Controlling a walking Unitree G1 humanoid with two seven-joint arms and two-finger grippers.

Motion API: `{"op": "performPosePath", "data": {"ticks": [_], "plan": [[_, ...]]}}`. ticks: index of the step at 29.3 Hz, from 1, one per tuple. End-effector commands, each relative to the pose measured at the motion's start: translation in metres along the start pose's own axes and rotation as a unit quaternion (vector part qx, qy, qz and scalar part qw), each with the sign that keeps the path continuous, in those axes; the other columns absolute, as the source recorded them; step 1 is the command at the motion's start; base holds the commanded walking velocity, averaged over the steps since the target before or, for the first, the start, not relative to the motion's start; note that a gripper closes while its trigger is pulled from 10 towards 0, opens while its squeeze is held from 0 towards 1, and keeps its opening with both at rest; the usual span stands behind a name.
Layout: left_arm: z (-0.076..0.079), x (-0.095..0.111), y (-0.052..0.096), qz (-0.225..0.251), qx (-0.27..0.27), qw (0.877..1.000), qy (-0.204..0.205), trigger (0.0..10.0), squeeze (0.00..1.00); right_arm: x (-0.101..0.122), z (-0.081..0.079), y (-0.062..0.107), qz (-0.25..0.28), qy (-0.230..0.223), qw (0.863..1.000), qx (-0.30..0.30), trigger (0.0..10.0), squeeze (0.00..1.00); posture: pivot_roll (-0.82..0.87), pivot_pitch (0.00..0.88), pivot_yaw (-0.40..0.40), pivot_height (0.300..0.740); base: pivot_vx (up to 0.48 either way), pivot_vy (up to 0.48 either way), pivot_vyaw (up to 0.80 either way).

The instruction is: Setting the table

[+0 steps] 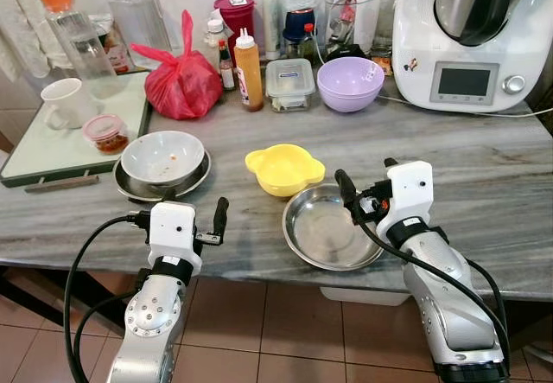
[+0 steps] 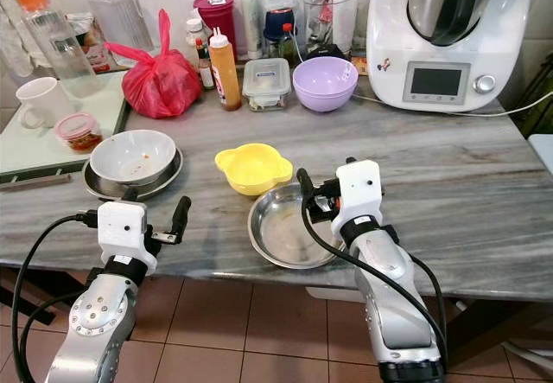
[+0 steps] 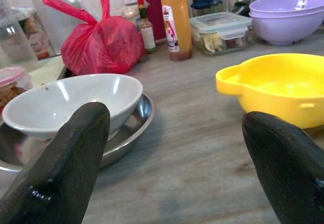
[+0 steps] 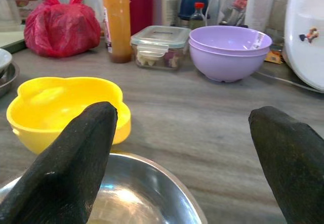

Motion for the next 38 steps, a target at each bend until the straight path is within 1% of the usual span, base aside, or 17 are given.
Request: {"op": "performPosePath", "data": {"ticks": [1, 7, 11, 18, 19, 21, 23, 25, 28, 38], "plan": [[-0.003, -0.001, -0.001, -0.002, -0.002, 1.000, -0.006, 10.0, 0.00, 0.008, -0.002, 0.002, 0.020, 0.000, 1.000, 0.000, 10.0, 0.00, -0.16, 0.048, 0.114, 0.740, 0.000, 0.000, 0.00], [-0.003, -0.002, -0.001, -0.003, -0.006, 1.000, -0.005, 10.0, 0.00, 0.007, -0.003, 0.004, 0.020, 0.000, 1.000, -0.001, 10.0, 0.00, -0.15, 0.043, 0.122, 0.740, 0.000, 0.000, 0.00], [-0.004, -0.002, -0.004, -0.003, -0.007, 1.000, -0.007, 10.0, 0.00, 0.006, -0.008, 0.007, 0.021, 0.000, 1.000, -0.001, 10.0, 0.00, -0.15, 0.036, 0.135, 0.740, 0.000, 0.000, 0.00], [-0.004, -0.001, -0.006, -0.002, -0.004, 1.000, -0.008, 10.0, 0.00, 0.006, -0.008, 0.007, 0.021, 0.000, 1.000, 0.000, 10.0, 0.00, -0.14, 0.033, 0.127, 0.740, 0.000, 0.000, 0.00], [-0.003, -0.002, -0.006, -0.001, -0.003, 1.000, -0.007, 10.0, 0.00, 0.005, -0.007, 0.006, 0.018, -0.002, 1.000, 0.002, 10.0, 0.00, -0.14, 0.030, 0.113, 0.740, 0.000, 0.000, 0.00], [-0.003, -0.002, -0.006, -0.001, -0.003, 1.000, -0.007, 10.0, 0.00, 0.005, -0.007, 0.006, 0.018, -0.002, 1.000, 0.002, 10.0, 0.00, -0.14, 0.030, 0.113, 0.740, 0.000, 0.000, 0.00], [-0.003, -0.002, -0.006, 0.000, 0.003, 1.000, -0.002, 10.0, 0.00, 0.007, -0.006, 0.002, 0.017, -0.001, 1.000, 0.005, 10.0, 0.00, -0.14, 0.027, 0.098, 0.740, 0.000, 0.000, -0.36], [-0.007, -0.002, -0.007, 0.001, 0.024, 1.000, -0.006, 10.0, 0.00, 0.009, -0.006, -0.001, 0.022, 0.002, 1.000, 0.008, 10.0, 0.00, -0.13, 0.023, 0.090, 0.740, 0.000, 0.000, -0.36], [-0.010, -0.002, -0.006, 0.002, 0.034, 0.999, 0.001, 10.0, 0.00, 0.016, -0.004, -0.003, 0.038, 0.010, 0.999, 0.001, 10.0, 0.00, -0.13, 0.022, 0.087, 0.740, 0.000, 0.000, 0.00], [-0.009, 0.001, -0.006, 0.008, 0.031, 0.999, -0.001, 10.0, 0.00, 0.017, -0.005, -0.008, 0.040, 0.012, 0.999, 0.002, 10.0, 0.00, -0.12, 0.026, 0.086, 0.740, 0.000, 0.000, 0.00]]}}
Point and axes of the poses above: a point about 5 cm out from each wrist's last joint towards the gripper, its own y axis pointing back from the gripper into the wrist, its own x axis along the axis of the wrist's last joint, z = x × y, the point moved 1 cm from there along -y, pointing out of the wrist towards the gripper, and after that the axes turned 4 degrees about y, right-handed, at the moved point
